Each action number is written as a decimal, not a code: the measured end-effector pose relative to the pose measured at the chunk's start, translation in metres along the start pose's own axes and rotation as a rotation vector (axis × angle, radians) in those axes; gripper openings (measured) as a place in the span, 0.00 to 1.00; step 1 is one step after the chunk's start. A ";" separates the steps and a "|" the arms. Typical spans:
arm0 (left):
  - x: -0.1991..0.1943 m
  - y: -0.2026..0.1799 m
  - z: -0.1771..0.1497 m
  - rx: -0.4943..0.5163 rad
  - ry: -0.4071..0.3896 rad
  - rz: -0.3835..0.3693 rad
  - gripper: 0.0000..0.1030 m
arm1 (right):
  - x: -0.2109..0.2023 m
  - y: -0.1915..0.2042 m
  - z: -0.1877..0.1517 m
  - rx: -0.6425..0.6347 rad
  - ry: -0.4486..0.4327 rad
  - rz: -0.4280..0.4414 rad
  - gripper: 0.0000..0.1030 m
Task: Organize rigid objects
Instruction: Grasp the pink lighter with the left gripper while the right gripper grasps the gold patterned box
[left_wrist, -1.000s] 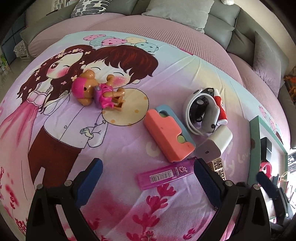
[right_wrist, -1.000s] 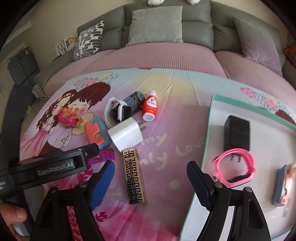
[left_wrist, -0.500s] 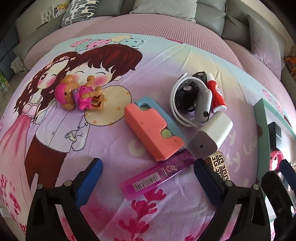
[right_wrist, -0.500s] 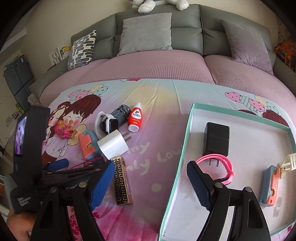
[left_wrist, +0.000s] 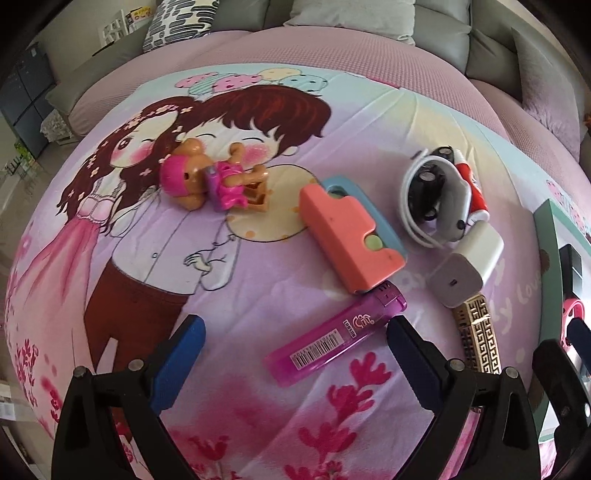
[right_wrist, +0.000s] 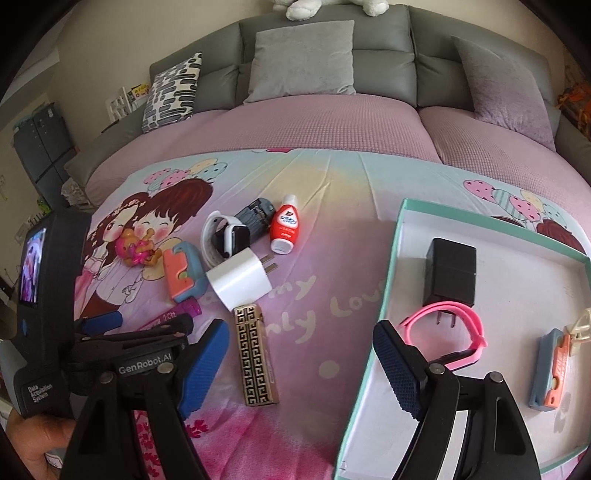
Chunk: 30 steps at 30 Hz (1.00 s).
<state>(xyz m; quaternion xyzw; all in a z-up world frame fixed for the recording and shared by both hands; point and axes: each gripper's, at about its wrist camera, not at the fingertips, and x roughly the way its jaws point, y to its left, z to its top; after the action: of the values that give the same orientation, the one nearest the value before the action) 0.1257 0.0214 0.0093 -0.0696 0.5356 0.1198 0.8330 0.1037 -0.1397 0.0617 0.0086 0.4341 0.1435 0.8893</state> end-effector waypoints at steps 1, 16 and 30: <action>0.001 0.003 0.000 -0.011 0.001 -0.001 0.96 | 0.001 0.002 -0.001 -0.007 0.003 0.006 0.79; 0.005 0.019 -0.001 0.016 -0.028 0.021 0.92 | 0.032 0.026 -0.015 -0.076 0.107 0.033 0.65; -0.020 -0.011 -0.010 0.140 -0.005 -0.111 0.64 | 0.035 0.022 -0.016 -0.075 0.124 0.015 0.65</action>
<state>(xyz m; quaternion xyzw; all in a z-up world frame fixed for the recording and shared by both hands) 0.1119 0.0057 0.0231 -0.0402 0.5358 0.0360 0.8426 0.1059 -0.1112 0.0276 -0.0303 0.4827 0.1667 0.8593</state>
